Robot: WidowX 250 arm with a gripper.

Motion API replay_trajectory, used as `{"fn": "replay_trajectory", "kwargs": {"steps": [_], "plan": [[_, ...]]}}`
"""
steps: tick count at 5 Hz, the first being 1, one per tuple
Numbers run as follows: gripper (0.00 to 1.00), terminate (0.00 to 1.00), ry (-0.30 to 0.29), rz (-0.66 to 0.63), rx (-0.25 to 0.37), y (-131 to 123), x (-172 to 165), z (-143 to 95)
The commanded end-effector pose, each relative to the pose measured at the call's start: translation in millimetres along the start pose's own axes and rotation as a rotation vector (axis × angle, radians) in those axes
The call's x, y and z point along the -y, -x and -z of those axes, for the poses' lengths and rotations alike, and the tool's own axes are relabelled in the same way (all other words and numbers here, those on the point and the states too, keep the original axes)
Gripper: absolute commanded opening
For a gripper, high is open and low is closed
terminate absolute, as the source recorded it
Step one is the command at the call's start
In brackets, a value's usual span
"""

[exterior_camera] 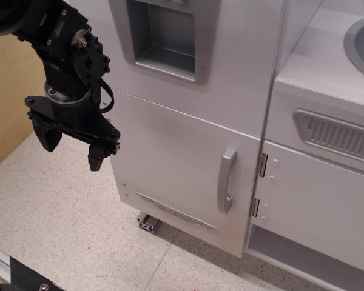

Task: Open low fridge

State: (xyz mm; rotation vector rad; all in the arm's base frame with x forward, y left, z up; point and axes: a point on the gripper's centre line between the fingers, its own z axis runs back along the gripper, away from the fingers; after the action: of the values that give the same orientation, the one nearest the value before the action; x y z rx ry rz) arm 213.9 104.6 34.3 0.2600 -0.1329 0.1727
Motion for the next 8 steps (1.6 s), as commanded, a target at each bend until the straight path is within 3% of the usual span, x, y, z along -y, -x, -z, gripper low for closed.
{"fn": "replay_trajectory", "kwargs": {"steps": [1,2,4,6,8], "plan": [[1.00,0.00,0.000,0.000,0.000,0,0,0],[1.00,0.00,0.038,0.059,0.075,4,37,1],[1.00,0.00,0.125,0.119,0.154,-13,112,-15],[1.00,0.00,0.151,0.108,0.170,-40,156,-3],[1.00,0.00,0.143,0.083,0.197,-69,162,23]]}}
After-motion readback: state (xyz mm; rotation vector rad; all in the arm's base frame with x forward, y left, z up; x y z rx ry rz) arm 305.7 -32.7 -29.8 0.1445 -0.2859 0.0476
